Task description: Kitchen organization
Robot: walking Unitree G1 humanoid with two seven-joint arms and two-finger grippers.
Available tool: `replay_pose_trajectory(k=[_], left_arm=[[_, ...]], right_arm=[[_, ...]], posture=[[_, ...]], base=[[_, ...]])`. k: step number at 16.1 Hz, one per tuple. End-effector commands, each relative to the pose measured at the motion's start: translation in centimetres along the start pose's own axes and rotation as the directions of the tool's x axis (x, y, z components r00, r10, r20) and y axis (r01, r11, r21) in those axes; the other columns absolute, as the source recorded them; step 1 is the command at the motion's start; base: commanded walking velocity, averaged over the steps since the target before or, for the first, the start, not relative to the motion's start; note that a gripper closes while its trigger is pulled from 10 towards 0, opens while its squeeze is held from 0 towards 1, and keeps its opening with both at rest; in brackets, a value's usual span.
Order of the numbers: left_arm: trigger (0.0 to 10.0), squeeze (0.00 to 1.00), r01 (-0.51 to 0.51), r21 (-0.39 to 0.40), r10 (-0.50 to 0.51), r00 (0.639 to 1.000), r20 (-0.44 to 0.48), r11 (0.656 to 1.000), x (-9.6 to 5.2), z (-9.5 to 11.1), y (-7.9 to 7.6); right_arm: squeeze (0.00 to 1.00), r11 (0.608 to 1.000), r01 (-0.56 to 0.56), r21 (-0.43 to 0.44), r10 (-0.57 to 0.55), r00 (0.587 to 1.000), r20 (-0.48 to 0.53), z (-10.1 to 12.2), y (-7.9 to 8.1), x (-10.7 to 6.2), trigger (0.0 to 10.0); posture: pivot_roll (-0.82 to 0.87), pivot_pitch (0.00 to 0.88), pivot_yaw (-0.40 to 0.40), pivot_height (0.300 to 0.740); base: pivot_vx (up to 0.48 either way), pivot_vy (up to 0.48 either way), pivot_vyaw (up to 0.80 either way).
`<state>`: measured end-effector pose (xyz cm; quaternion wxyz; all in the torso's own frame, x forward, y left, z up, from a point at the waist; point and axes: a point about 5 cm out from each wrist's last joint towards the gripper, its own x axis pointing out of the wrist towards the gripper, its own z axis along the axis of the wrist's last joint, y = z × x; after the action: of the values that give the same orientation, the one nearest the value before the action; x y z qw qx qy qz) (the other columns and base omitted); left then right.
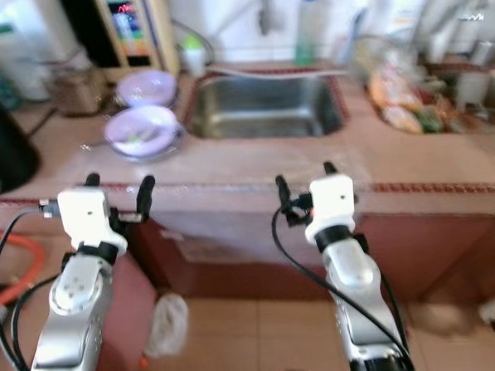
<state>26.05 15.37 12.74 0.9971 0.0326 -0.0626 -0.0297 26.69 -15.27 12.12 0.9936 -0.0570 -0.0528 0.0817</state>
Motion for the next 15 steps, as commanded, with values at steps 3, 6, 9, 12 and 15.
replay_pose_trajectory(k=[3,6,9,12,15], left_arm=[[10.0,0.00,-0.016,0.015,0.016,1.000,-0.002,1.000,-0.13,-0.04,0.64],[10.0,0.00,-0.006,0.014,0.006,1.000,-0.008,1.000,-0.17,-0.16,0.53],[10.0,0.00,-0.006,0.012,0.006,1.000,0.000,1.000,-0.08,-0.01,0.50],[10.0,0.00,-0.010,0.010,0.010,1.000,-0.002,1.000,-0.03,-0.08,0.54],[10.0,0.00,-0.009,0.012,0.010,1.000,-0.007,1.000,-0.19,-0.18,0.55]], right_arm=[[0.00,1.000,-0.009,0.001,0.009,1.000,0.026,0.46,0.43,0.20,10.0],[0.00,1.000,-0.005,-0.001,0.005,1.000,0.028,0.43,0.37,0.18,10.0],[0.00,1.000,-0.004,-0.003,0.004,0.999,0.031,0.51,0.27,0.36,10.0],[0.00,1.000,0.003,0.006,-0.004,0.999,0.045,0.66,0.12,0.56,10.0],[0.00,1.000,0.016,0.006,-0.016,0.999,0.032,0.36,0.05,0.40,10.0]], posture=[[-0.01,0.000,0.025,0.740],[-0.01,0.000,0.023,0.740],[-0.01,0.000,0.020,0.740],[-0.01,0.000,0.020,0.740],[0.00,0.000,0.021,0.740]], base=[[0.000,0.000,0.00],[0.000,0.000,0.00],[0.000,-0.363,0.00],[0.000,-0.447,0.00],[0.000,-0.480,0.00]])
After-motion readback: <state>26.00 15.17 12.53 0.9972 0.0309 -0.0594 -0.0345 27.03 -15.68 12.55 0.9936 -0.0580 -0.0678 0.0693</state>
